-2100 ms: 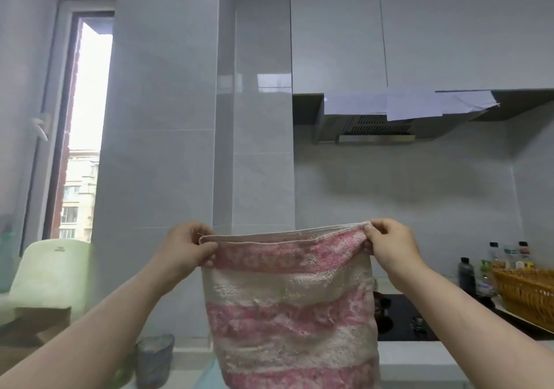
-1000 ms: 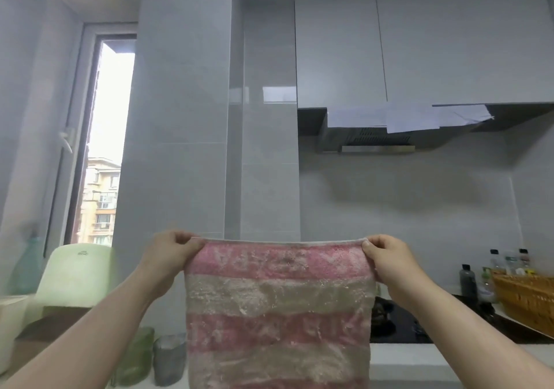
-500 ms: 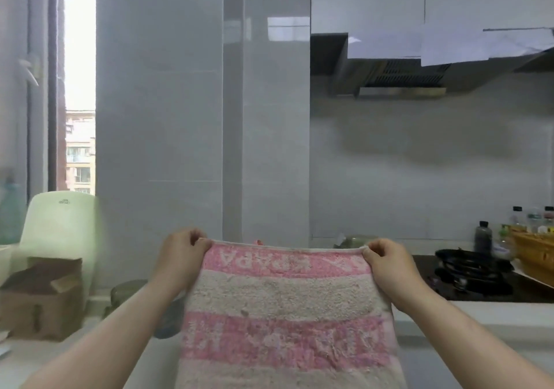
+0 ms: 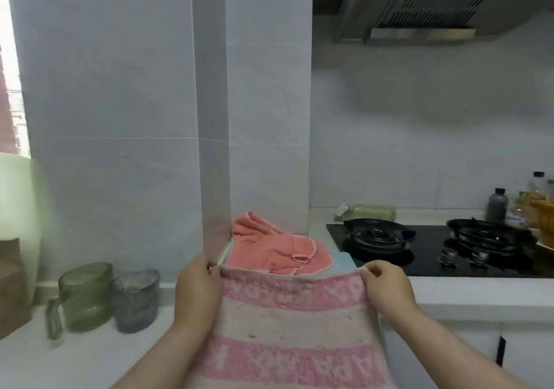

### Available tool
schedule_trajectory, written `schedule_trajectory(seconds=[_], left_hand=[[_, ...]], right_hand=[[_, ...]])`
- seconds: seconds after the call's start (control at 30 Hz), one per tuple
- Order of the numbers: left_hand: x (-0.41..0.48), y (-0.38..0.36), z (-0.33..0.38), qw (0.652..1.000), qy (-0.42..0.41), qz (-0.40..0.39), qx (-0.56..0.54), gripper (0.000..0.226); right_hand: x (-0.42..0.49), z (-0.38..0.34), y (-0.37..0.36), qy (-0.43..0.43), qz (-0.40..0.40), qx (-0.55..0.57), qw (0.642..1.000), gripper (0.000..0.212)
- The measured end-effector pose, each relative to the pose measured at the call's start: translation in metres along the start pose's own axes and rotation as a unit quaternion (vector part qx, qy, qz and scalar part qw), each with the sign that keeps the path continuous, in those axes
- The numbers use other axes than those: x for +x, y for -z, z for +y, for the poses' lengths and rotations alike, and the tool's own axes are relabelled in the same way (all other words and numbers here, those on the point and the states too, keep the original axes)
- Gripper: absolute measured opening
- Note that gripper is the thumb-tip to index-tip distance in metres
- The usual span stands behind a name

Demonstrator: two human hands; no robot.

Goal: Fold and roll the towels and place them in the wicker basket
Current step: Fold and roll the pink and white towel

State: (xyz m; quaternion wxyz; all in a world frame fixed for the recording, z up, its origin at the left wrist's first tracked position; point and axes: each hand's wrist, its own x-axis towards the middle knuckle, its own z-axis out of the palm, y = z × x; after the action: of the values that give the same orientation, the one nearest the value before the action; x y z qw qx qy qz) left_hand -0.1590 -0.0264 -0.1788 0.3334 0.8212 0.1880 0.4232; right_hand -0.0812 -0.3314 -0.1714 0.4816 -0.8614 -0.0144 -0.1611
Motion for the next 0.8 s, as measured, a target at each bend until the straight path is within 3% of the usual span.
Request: schedule_trajectory(seconds=[0.23,0.4,0.5,0.6,0.67,0.8], left_hand=[[-0.005,-0.052,-0.026,0.996,0.068,-0.036,-0.048,0.013],[0.0,-0.072,-0.044,0.994,0.046,-0.089,0.037,0.017],[0.0,-0.08,-0.049,0.985,-0.011,-0.135,0.106,0.015],[-0.003,-0.086,-0.049,0.966,-0.076,-0.191,0.156,0.02],[-0.004,-0.084,-0.046,0.946,-0.105,-0.215,0.217,0.022],[-0.01,-0.073,-0.032,0.893,-0.192,-0.256,0.317,0.048]], right_hand=[[0.028,0.032,-0.03,-0.087,-0.016,0.019,0.996,0.021],[0.043,0.043,-0.052,-0.088,-0.03,0.012,0.996,0.023],[0.051,0.05,-0.064,-0.088,-0.034,-0.057,0.994,0.023],[0.051,0.058,-0.074,-0.056,-0.018,-0.111,0.992,0.018],[0.045,0.06,-0.076,-0.03,-0.015,-0.121,0.992,0.034],[0.02,0.052,-0.068,0.138,-0.046,-0.234,0.961,0.038]])
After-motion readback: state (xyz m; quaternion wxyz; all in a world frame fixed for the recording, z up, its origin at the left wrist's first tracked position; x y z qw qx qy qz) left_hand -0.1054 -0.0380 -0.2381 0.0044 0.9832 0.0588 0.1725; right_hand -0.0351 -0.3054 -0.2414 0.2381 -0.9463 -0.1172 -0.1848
